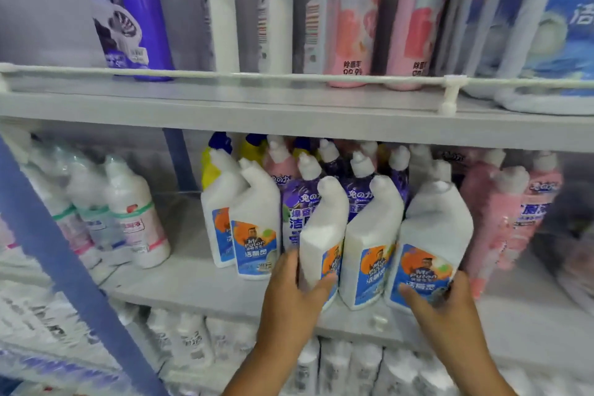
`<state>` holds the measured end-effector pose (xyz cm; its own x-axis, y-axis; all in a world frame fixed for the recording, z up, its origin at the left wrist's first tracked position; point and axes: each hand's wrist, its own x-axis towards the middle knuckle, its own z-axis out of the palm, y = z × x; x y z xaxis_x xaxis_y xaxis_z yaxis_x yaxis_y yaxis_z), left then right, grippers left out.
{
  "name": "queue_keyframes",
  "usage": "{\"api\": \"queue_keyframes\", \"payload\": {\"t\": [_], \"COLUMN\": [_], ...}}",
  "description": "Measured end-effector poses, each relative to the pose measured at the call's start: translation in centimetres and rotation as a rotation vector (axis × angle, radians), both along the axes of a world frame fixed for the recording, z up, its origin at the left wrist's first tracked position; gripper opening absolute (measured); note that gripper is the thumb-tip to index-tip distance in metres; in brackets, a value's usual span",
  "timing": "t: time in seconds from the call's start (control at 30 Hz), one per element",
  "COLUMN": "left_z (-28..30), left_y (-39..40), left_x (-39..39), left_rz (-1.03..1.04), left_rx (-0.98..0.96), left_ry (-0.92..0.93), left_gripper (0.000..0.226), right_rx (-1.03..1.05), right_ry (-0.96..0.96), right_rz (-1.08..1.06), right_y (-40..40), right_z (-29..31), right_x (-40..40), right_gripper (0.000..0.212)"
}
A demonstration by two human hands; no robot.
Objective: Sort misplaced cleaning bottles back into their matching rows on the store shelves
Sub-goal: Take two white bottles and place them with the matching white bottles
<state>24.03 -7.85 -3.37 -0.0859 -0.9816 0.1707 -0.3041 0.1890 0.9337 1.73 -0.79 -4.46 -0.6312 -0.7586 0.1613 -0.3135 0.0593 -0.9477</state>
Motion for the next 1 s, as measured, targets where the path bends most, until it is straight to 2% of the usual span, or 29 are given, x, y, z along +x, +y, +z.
{"api": "queue_keyframes", "payload": {"t": [0.2,0.43,0.63,0.77,0.87,0.9,0.93,1.0], "left_z": [-0.3,-0.6,-0.1,-0.8,-1.0,-0.6,-0.3,1.0], "left_y": [-0.5,-0.7,-0.7,-0.1,1.2,2.2,3.5,6.4], "left_x": [1.0,1.5,-0.3,-1.5,-1.7,-2.1,-3.0,-6.5], "left_rz": [-0.006,-0.02,-0.024,0.037,0.211,0.3,0.379,0.342], "left_rx": [-0.125,-0.101,-0.092,-0.07,-0.131,-0.163,-0.201,-0.311], "left_ry": [-0.017,-0.008,-0.052,-0.069,-0.079,-0.091,-0.093,-0.028], "left_gripper": [0.035,0.04,0.049,0.066,0.083,0.083,0.073,0.041], "right_rx": [0.01,-0.017,-0.038,-0.022,-0.023,-0.026,-0.029,-0.024], "right_ry": [-0.001,0.028,0.027,0.033,0.027,0.024,0.023,0.045], "right_rz": [-0.046,-0.112,-0.188,-0.181,-0.174,-0.176,-0.181,-0.181], "right_y": [0.8,2.9,6.4,8.1,9.0,9.4,9.6,9.8], "right_z": [1.3,1.7,1.6,1.6,1.3,1.3,1.2,1.1], "right_x": [1.2,0.6,-3.2,-6.7,-9.5,-10.4,-11.4,-13.5], "right_gripper": [0.042,0.044,0.039,0.032,0.033,0.035,0.036,0.036]}}
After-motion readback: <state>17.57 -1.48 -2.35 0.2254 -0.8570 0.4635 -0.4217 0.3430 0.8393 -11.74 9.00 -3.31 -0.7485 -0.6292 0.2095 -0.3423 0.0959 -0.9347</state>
